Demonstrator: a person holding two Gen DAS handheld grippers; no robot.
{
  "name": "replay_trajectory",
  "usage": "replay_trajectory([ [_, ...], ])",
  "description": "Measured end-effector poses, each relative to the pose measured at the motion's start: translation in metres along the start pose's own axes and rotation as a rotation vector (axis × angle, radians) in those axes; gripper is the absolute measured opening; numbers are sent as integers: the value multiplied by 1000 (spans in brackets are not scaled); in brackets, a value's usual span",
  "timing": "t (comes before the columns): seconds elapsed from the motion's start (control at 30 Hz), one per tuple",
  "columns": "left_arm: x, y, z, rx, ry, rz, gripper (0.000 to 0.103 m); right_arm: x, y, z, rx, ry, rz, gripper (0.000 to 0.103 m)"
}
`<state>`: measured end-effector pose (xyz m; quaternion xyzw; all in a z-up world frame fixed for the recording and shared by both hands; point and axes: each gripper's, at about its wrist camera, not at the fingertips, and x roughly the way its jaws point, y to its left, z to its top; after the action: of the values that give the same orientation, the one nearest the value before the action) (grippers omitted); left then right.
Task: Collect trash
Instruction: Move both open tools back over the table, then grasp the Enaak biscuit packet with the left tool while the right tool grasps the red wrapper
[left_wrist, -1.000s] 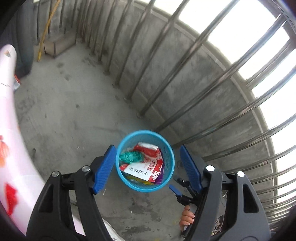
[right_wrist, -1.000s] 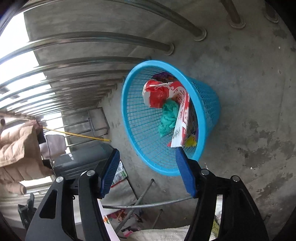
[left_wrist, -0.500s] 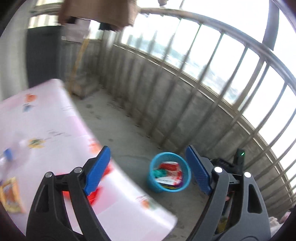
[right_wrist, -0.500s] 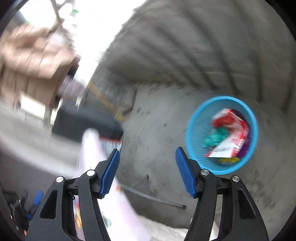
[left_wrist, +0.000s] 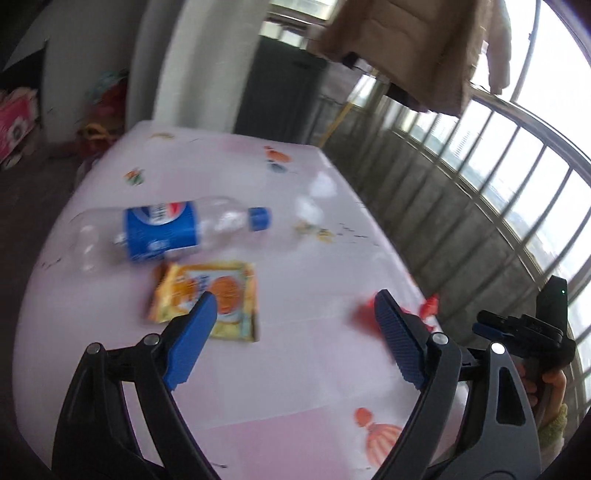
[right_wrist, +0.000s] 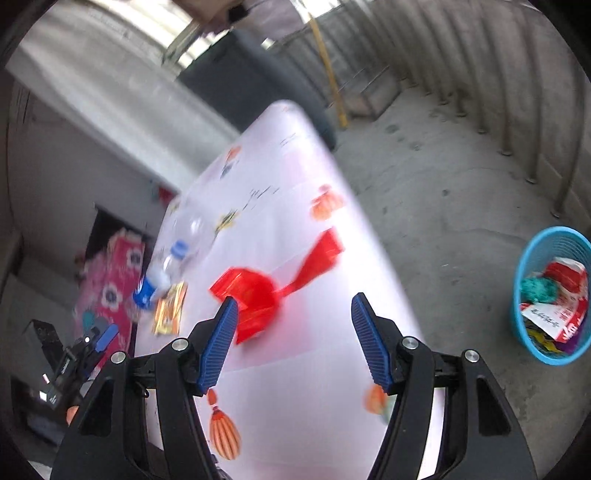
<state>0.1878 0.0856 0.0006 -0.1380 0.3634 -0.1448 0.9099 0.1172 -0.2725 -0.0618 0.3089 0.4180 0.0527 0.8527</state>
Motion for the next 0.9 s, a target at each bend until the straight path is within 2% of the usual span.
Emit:
replay_trajectory([
  [0.2, -5, 45, -5, -68, -25, 70, 82, 36, 26, -2, -33, 70, -43, 62],
  [0.43, 2, 74, -12, -113, -32, 118, 81, 55, 40, -9, -82, 98, -99, 62],
  [0.53, 9, 87, -14, -131, -21, 126, 72, 65, 47, -10, -100, 106, -124, 62],
  [0.7, 30, 97, -12, -141, 24, 125, 52, 76, 58, -11, -151, 100, -168, 62],
  [0.9, 56, 97, -16, -125, 99, 124, 38, 87, 62, -10, -152, 101, -155, 62],
])
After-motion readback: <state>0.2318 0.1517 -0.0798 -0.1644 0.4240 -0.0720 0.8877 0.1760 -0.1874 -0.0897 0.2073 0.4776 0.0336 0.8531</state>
